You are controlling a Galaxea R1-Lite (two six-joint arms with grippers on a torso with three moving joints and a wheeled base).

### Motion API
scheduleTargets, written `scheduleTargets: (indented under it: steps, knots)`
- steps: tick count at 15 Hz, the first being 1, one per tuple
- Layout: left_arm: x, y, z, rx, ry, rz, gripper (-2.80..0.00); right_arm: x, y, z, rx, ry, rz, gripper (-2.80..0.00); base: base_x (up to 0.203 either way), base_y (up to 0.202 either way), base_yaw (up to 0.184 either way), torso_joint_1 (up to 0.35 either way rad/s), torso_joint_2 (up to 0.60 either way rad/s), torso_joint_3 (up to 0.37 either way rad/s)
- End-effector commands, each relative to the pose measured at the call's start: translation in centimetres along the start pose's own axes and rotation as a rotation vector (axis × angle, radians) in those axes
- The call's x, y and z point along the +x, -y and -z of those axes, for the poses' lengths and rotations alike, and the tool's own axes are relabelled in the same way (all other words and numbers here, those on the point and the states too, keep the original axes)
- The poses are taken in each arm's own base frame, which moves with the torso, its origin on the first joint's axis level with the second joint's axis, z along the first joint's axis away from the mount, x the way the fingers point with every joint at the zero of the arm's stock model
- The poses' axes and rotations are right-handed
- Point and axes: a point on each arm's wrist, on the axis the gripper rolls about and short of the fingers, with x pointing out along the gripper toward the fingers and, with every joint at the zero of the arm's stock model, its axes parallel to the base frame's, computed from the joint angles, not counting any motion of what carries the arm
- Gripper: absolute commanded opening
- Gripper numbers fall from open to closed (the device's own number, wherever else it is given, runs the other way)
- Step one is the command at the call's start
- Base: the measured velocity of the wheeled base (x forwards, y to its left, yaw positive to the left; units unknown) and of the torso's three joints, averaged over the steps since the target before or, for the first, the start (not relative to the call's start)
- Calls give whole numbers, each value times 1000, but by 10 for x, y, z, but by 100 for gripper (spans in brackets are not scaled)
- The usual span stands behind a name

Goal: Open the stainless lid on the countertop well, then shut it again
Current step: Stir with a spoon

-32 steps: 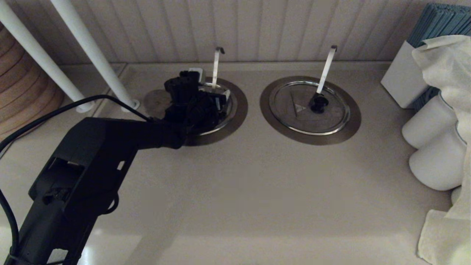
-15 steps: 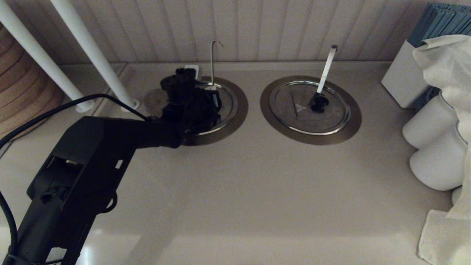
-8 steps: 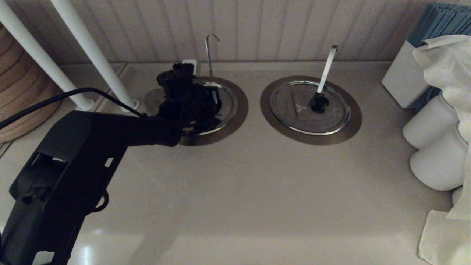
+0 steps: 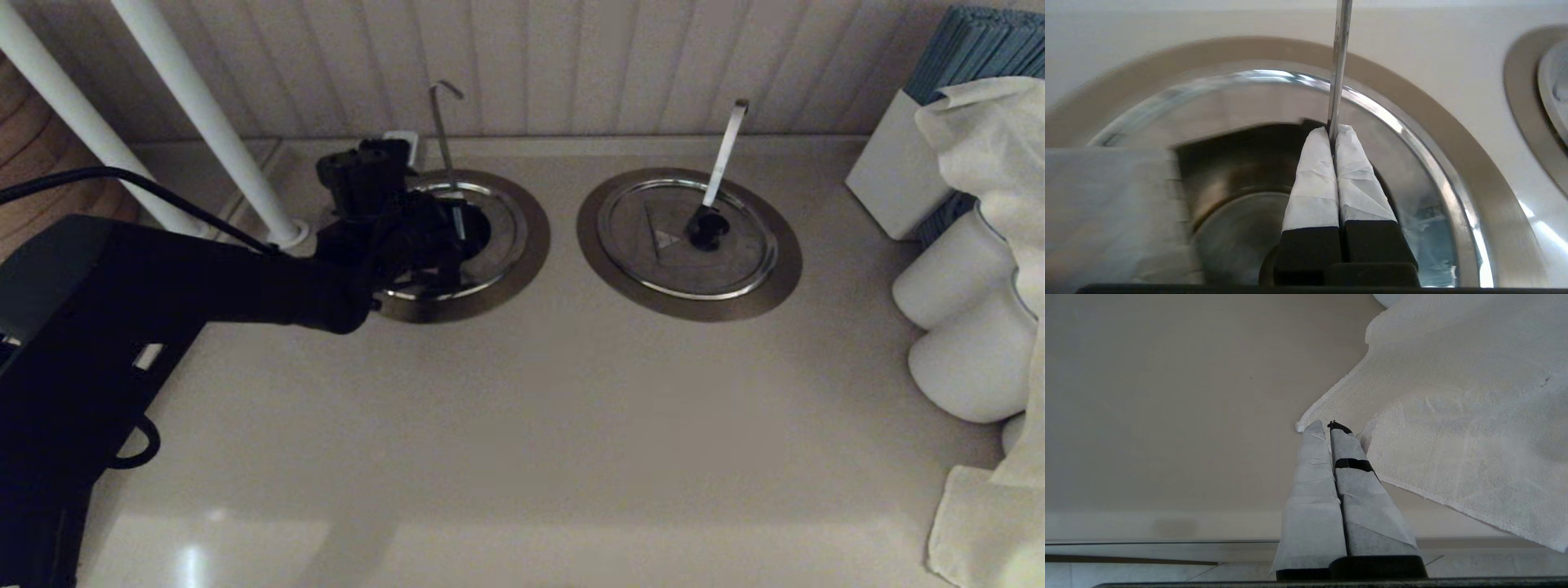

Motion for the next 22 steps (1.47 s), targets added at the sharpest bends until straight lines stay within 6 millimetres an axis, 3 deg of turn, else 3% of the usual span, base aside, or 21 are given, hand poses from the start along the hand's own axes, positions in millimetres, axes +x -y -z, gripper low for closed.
scheduleTargets:
  steps: [1, 7, 12, 15, 18, 20, 22]
  knots:
    - [-12, -1, -22, -1, 39, -1, -280, 0, 0, 0, 0, 0, 0, -280, 0, 0, 0, 0, 0, 0]
    - [-33, -3, -5, 3, -60, -5, -280, 0, 0, 0, 0, 0, 0, -280, 0, 0, 0, 0, 0, 0]
    - [-37, -31, 6, 15, -103, -69, -280, 0, 0, 0, 0, 0, 0, -280, 0, 0, 0, 0, 0, 0]
    - [-22, -43, 21, 30, -113, -98, -280, 0, 0, 0, 0, 1, 0, -280, 0, 0, 0, 0, 0, 0]
    - [9, -47, 37, 31, -38, -147, -280, 0, 0, 0, 0, 0, 0, -280, 0, 0, 0, 0, 0, 0]
    - [28, -41, 41, 28, 31, -163, -280, 0, 0, 0, 0, 0, 0, -280, 0, 0, 0, 0, 0, 0]
    - [33, -25, 38, 21, 49, -142, -280, 0, 0, 0, 0, 0, 0, -280, 0, 0, 0, 0, 0, 0]
